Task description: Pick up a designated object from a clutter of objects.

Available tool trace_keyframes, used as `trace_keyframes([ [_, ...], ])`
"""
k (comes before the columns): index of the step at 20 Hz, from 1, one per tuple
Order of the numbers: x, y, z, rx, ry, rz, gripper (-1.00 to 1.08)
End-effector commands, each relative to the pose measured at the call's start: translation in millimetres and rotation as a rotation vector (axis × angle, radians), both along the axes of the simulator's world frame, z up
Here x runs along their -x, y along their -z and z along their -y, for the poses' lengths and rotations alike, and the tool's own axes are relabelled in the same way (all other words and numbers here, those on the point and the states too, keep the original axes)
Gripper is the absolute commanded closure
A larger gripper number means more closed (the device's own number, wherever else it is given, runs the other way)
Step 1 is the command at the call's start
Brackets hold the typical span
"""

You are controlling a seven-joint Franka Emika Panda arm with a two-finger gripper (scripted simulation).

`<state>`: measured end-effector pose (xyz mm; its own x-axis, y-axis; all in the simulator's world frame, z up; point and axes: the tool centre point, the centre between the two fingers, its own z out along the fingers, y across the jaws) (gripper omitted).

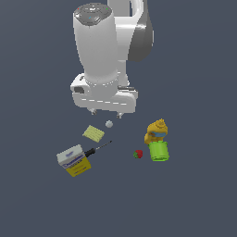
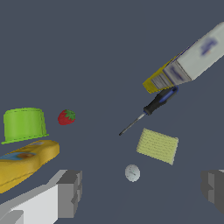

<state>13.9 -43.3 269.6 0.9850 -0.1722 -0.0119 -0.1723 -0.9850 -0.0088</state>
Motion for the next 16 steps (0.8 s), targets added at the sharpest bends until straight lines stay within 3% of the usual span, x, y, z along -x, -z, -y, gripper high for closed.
trace_keyframes([
  [1,-5,13,4,-0.005,0.054,-0.001,-0.92],
  [16,-32,136,52,-0.012,0.567,-0.003,-0.92],
])
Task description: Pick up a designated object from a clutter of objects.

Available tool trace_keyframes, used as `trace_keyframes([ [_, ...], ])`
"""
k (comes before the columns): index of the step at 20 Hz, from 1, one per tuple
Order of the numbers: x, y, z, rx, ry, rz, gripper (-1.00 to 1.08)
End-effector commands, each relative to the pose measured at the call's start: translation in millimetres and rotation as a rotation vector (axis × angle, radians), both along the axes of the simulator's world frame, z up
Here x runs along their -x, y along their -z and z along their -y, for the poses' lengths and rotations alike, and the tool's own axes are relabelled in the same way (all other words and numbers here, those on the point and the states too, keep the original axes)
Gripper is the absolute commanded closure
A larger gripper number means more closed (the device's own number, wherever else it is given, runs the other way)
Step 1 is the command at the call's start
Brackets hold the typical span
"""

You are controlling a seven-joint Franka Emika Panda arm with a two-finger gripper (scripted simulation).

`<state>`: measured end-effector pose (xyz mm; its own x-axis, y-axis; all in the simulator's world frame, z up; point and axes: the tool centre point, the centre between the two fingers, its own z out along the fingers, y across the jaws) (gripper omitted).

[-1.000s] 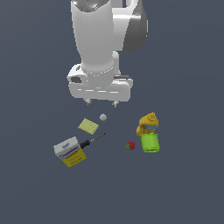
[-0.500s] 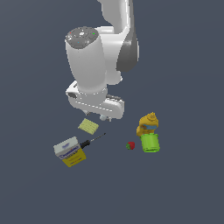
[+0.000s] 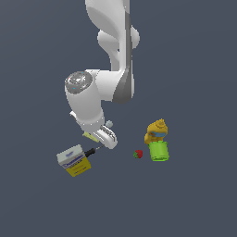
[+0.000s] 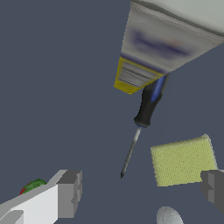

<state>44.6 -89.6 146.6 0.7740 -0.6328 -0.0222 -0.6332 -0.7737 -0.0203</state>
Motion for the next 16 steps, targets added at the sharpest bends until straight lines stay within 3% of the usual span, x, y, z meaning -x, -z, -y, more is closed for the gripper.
trace_keyframes([
  [1,-2,21,9,0.005,0.087,0.0,-0.92],
  [8,-2,62,29,0.02,0.255,-0.001,-0.92],
  [16,-1,81,38,0.03,0.331,-0.001,-0.92],
])
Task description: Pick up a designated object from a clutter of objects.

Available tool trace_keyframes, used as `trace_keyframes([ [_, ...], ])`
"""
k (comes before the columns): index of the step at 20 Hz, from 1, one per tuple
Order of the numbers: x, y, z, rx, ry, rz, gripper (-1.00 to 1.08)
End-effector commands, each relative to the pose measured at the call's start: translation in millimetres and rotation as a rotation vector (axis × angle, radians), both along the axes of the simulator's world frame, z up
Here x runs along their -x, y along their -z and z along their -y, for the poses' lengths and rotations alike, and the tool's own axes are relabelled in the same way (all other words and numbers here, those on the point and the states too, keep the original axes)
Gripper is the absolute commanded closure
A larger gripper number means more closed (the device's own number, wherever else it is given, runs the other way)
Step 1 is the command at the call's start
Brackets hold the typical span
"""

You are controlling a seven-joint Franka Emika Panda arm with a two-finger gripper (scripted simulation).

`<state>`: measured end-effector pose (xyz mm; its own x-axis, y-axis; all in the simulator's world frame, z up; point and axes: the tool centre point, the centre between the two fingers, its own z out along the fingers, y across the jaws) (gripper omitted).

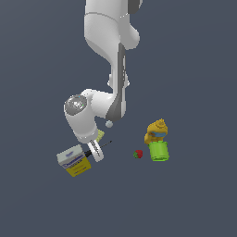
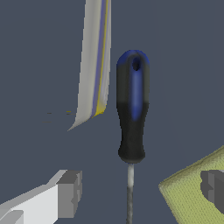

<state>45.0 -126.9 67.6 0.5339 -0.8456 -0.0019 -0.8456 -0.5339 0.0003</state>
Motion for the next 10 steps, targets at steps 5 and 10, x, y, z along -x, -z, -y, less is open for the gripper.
trace_keyframes([
  [5,0,4,1,0.001,0.004,0.0,-0.92],
  [10,1,22,1,0.001,0.007,0.0,-0.92],
])
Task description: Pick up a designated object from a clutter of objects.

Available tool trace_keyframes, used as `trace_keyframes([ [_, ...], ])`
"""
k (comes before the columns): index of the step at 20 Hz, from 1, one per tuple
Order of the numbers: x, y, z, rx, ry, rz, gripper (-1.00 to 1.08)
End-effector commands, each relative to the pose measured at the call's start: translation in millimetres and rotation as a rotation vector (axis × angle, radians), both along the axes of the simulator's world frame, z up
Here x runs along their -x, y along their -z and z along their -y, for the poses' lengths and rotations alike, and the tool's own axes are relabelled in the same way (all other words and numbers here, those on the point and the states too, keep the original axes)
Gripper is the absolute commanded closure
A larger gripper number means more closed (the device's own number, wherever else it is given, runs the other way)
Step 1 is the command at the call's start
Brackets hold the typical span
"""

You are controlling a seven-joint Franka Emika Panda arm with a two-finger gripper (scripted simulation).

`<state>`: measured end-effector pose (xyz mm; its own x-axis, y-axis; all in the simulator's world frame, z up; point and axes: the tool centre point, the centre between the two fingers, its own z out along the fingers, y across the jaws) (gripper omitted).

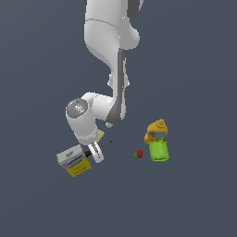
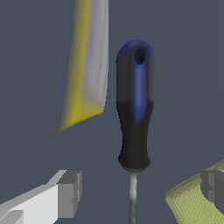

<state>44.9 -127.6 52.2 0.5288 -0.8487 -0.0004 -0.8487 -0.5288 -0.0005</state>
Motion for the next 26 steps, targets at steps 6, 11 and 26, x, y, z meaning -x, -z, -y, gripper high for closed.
trace_keyframes([
  [6,1,32,0,0.0,0.004,0.0,-0.92],
  [11,0,37,0,0.0,0.004,0.0,1.08],
  [26,-1,29,-3,0.0,0.004,0.0,1.08],
])
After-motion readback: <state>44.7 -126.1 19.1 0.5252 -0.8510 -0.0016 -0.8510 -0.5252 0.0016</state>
